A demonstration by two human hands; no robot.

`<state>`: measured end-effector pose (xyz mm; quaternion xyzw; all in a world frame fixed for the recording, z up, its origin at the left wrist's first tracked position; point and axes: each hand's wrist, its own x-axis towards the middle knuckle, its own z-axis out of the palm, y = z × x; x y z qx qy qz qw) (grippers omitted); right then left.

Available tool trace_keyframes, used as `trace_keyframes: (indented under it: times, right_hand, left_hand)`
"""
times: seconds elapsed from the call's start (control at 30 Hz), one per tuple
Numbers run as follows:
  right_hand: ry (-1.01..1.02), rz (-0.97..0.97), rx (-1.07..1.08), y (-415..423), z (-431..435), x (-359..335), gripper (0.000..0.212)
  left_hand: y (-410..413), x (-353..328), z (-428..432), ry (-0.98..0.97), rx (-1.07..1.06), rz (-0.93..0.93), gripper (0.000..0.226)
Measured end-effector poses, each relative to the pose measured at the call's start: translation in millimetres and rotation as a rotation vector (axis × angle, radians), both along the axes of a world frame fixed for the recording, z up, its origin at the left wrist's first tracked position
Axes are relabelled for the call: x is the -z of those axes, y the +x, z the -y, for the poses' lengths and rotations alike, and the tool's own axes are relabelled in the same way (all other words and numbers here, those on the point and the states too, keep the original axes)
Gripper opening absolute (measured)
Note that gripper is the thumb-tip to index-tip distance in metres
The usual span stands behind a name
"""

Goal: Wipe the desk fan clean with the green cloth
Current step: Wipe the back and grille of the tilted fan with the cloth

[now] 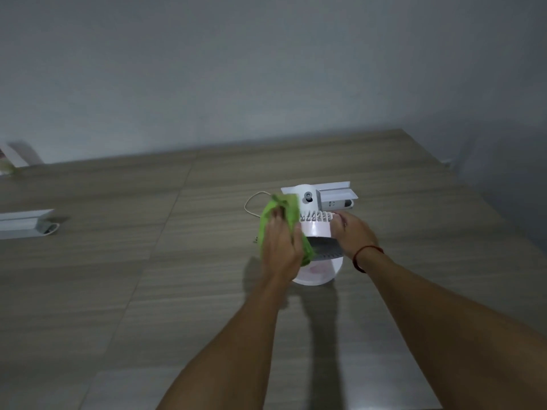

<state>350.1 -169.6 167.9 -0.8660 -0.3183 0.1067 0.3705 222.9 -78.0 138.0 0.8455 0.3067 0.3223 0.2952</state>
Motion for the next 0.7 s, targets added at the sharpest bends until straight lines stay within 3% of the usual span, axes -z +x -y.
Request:
trace_keyframes:
  times: [0.13, 0.3, 0.47, 0.63, 0.7]
  right_hand:
    - [-0.023, 0.048, -0.044, 0.8, 1.6, -0.3, 0.033]
    - [-0.007, 0.075, -0.041, -1.4, -1.5, 3.8, 0.033]
    - [-0.008, 0.099, -0.076, 9.4, 0.3, 9.3, 0.035]
    - [0.044, 0.011, -0.025, 9.5, -11.8, 13.5, 0.034]
    - [0.055, 0.010, 0.015, 2.7, -21.7, 10.8, 0.044]
  left_hand:
    - [3.7, 0.0, 3.7, 0.221, 0.072, -0.105, 0.061]
    - [10.6, -2.1, -9.5, 0.079, -0.002, -0.059, 0.055]
    - [18.5, 3.2, -29.1, -0.255, -0.118, 0.071, 0.066]
    - [14.1, 16.9, -52.0, -0.766, -0.272, 0.131, 0.054]
    - [12.4, 14.2, -50.5, -0.757, -0.325, 0.049, 0.055]
